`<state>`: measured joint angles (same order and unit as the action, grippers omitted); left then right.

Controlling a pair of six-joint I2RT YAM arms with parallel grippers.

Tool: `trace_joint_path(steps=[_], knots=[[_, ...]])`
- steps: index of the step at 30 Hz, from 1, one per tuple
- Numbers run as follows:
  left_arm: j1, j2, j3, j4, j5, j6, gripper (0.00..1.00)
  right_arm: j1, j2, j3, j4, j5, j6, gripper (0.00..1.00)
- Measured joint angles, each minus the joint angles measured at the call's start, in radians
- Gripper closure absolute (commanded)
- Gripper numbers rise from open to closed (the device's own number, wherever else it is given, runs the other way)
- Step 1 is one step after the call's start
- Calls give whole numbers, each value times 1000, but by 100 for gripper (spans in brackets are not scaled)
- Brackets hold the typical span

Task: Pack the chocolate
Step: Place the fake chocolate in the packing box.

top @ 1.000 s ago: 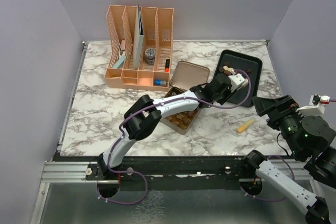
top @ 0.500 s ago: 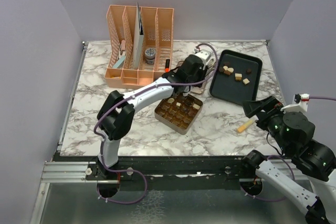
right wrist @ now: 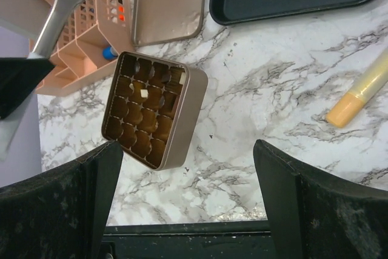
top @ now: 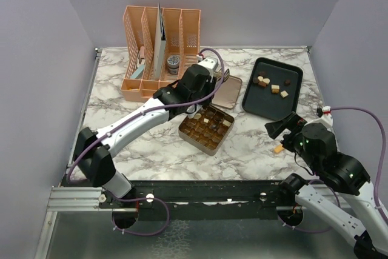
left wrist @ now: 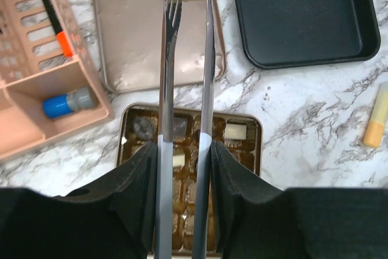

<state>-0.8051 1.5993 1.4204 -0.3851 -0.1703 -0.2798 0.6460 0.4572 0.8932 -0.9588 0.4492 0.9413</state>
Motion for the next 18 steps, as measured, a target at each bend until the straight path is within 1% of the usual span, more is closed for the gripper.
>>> trace_joint_path(steps=[6, 11, 18], knots=[[0, -168, -131, -77, -35, -39, 71, 0, 14, -22, 12, -16, 2, 6], [0, -273, -251, -192, -74, -97, 71, 0, 23, -29, 25, -28, 1, 6], [0, -355, -307, -305, -97, -174, 70, 0, 50, -50, 37, -45, 2, 6]])
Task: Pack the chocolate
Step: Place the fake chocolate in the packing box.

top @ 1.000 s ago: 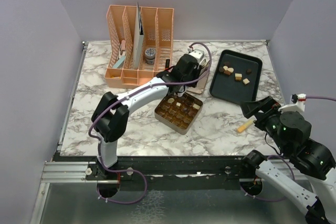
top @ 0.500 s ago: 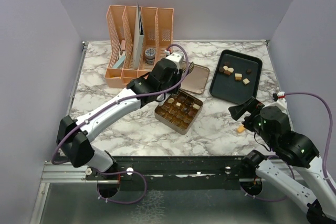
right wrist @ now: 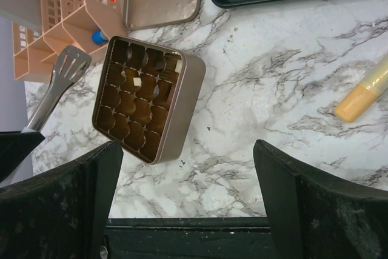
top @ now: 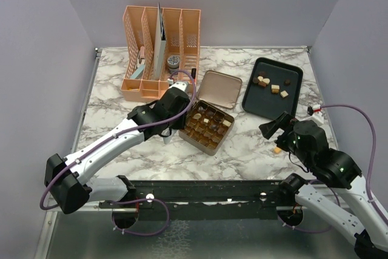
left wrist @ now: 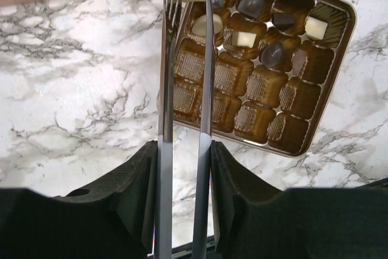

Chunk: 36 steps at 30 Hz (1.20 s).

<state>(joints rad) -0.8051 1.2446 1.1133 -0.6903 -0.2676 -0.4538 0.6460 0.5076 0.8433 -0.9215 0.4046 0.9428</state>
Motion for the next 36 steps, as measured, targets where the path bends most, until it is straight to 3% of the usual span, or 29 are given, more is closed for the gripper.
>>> trace_joint_path(steps=[22, 36], knots=[[0, -77, -63, -127, 80, -114, 70, 0, -6, -49, 16, -29, 11, 6], [0, -97, -63, -173, 98, -122, 62, 0, -24, -52, 16, -32, 19, 6]])
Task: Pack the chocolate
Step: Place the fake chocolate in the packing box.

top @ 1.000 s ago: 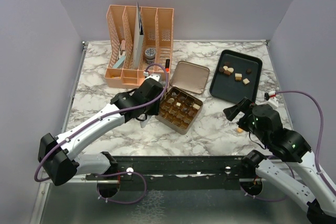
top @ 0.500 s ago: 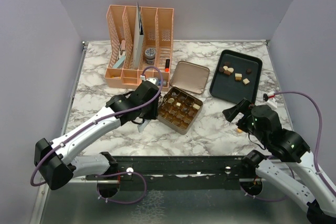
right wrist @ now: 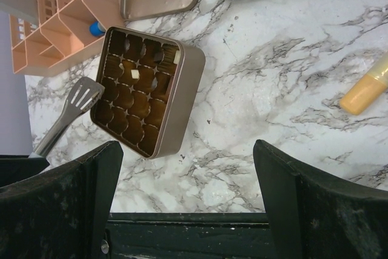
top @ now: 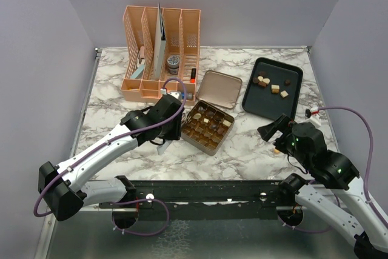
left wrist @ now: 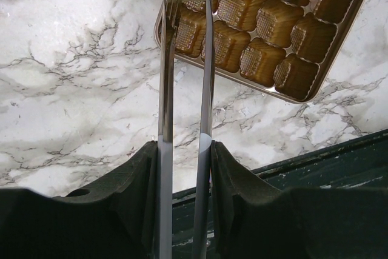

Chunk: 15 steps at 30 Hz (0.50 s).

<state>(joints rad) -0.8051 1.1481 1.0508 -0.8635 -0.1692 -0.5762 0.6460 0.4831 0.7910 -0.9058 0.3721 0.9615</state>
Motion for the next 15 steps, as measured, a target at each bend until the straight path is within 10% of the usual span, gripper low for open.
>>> trace_joint_path(steps=[15], knots=[[0, 0, 0, 0, 3, -5, 56, 0, -16, -13, 0, 0, 6, 6]])
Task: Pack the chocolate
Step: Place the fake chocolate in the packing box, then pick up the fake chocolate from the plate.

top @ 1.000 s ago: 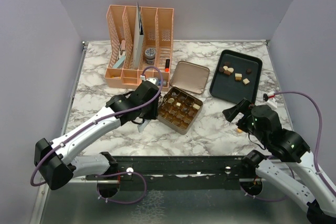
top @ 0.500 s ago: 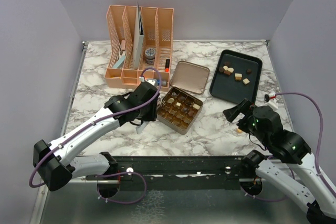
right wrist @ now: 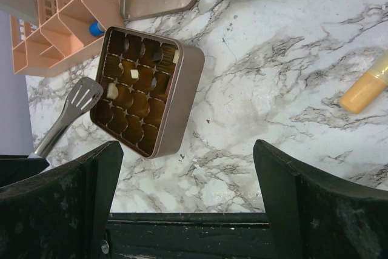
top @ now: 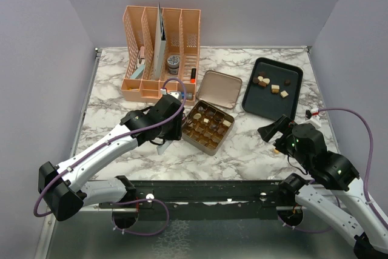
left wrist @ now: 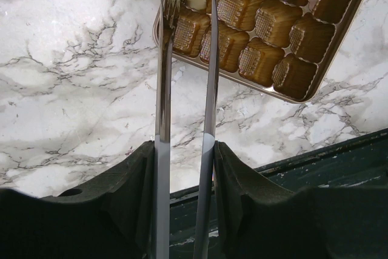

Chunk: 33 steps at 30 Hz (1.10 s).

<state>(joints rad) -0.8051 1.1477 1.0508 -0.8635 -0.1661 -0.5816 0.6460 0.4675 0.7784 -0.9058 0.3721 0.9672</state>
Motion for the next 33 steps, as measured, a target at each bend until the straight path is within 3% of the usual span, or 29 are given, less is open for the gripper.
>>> trace_joint_path(steps=[13, 23, 33], knots=[[0, -1, 13, -1, -1, 6, 56, 0, -14, -5, 0, 0, 0, 6], [-2, 128, 299, 43, -49, 103, 56, 0, -61, 16, -1, 1, -2, 6], [-68, 293, 381, 226, -72, 294, 56, 0, -67, 96, -2, 1, -27, 6]])
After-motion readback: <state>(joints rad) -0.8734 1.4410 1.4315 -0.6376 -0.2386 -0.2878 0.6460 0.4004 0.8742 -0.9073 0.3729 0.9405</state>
